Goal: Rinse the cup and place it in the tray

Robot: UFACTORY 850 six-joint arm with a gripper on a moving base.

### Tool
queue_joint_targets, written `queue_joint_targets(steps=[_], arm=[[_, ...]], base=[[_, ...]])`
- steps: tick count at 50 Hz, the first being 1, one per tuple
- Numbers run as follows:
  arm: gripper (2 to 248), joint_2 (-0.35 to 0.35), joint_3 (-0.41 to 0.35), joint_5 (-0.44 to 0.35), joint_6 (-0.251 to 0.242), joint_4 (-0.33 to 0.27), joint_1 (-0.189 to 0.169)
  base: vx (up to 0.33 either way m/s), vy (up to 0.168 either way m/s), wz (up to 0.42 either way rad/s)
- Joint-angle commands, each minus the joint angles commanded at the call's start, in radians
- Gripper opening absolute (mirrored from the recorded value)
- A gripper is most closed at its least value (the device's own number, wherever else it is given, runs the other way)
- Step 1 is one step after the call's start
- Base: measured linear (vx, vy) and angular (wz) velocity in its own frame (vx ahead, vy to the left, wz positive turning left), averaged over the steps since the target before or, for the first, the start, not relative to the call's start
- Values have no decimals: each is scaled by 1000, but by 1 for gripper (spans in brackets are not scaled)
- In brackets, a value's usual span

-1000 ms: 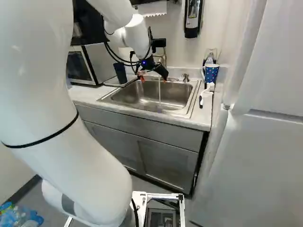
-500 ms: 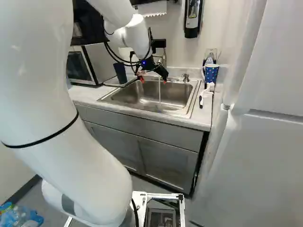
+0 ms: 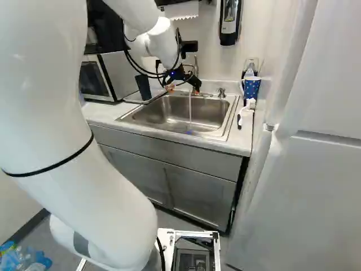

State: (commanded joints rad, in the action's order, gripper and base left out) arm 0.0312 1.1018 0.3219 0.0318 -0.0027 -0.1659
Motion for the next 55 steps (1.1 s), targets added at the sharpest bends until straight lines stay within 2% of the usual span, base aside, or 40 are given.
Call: queue_joint_targets(steps=[52, 55], arm=[[247, 0, 0, -546, 0, 0, 0], [247, 0, 0, -554, 0, 0, 0]], base=[[0, 0, 0], [0, 0, 0]])
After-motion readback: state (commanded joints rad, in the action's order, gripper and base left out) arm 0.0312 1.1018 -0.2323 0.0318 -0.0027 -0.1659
